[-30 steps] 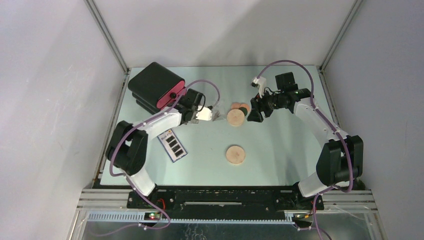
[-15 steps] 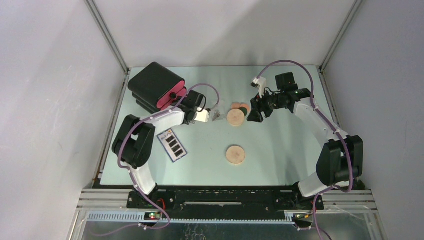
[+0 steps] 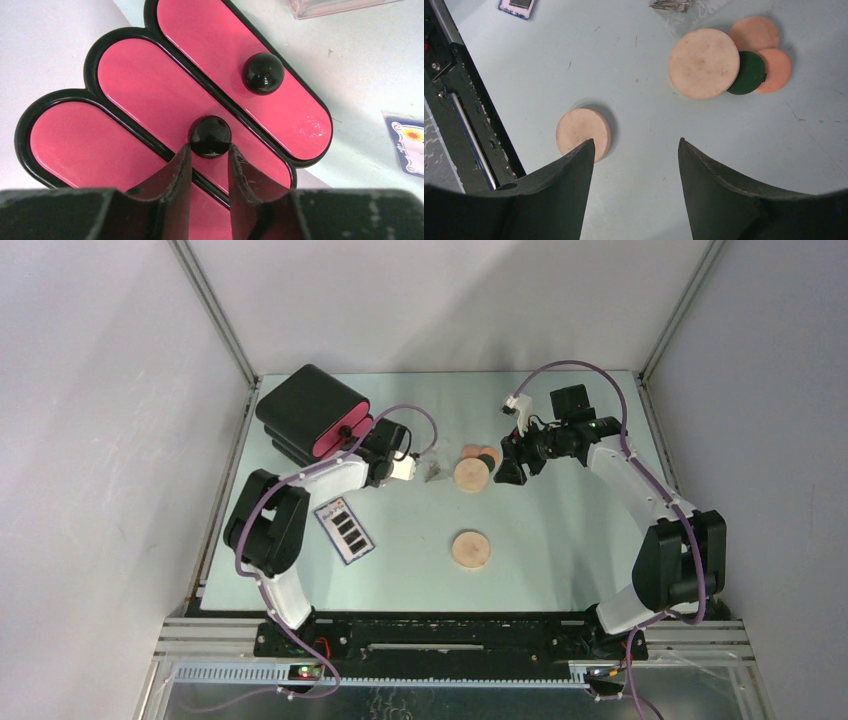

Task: Organize the makeup
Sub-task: Open the drawer in the storage box.

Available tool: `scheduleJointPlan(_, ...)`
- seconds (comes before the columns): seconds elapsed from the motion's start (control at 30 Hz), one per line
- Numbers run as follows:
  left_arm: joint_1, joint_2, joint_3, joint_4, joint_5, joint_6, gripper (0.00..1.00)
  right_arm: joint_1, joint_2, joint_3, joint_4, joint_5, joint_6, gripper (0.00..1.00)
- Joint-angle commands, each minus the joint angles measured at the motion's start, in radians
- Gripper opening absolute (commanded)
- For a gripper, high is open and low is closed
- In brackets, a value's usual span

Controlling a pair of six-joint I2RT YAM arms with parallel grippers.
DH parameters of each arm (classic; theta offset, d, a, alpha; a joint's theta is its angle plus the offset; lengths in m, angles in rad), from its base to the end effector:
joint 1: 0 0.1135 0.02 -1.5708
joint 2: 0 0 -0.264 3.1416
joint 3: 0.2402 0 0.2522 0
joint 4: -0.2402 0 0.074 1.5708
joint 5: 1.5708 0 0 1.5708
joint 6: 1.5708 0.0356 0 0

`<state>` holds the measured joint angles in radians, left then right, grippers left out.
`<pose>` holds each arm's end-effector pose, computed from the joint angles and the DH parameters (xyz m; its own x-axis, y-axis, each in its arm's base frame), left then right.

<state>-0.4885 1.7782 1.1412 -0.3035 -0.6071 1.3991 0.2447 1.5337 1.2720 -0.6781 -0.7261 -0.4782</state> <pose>0.3343 -0.1547 0.1910 -0.0346 0.9348 0.3534 0.7180 -0.2227 0.6595 0.3064 0.1009 0.2907 -0.4373 -0.4639 -0.7705 -0.8587 0.4699 0.2045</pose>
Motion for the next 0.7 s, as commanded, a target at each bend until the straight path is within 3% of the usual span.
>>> scheduleJointPlan(0.0, -0.017, -0.011, 0.043, -0.041, -0.029, -0.046, 0.27, 0.007, 0.001, 0.007, -0.003, -0.007, -0.022, 0.71)
scheduleJointPlan(0.13, -0.066, -0.032, 0.027, -0.067, -0.013, -0.101, 0.19, 0.01, 0.003, 0.007, -0.003, -0.007, -0.022, 0.71)
scheduleJointPlan(0.37, -0.167, -0.066, 0.001, -0.119, 0.019, -0.191, 0.18, 0.01, 0.001, 0.007, -0.004, -0.007, -0.023, 0.71)
scheduleJointPlan(0.67, -0.172, -0.072, -0.044, -0.04, -0.031, -0.129, 0.56, 0.01, -0.001, 0.007, -0.005, -0.01, -0.023, 0.71)
